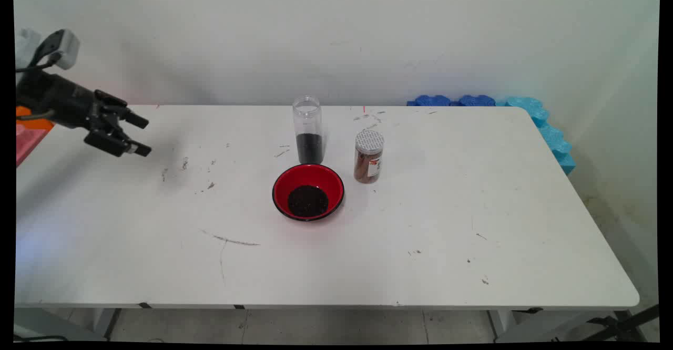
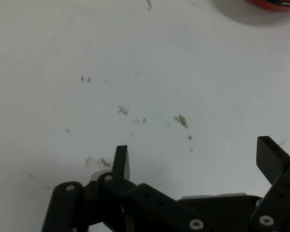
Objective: Pick up the black seasoning powder from the table
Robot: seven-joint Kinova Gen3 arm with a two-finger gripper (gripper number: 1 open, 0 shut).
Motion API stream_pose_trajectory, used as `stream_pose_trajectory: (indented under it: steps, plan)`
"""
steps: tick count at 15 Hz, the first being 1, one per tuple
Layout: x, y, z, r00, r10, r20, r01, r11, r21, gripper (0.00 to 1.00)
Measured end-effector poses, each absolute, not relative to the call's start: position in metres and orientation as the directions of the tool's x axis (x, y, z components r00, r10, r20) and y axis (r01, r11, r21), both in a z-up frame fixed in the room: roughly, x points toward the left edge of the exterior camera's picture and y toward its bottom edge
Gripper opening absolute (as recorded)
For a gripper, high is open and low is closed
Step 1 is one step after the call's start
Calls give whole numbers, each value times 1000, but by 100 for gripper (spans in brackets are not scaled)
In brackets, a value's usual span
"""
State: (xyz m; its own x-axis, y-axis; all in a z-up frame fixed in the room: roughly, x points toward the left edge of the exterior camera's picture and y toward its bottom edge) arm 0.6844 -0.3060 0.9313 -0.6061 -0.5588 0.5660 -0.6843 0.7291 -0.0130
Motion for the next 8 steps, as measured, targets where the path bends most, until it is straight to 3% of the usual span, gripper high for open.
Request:
stream_pose_trajectory:
  steps: [8]
  plan:
    - [657, -350, 925, -629, -510, 587, -660, 749, -57, 100]
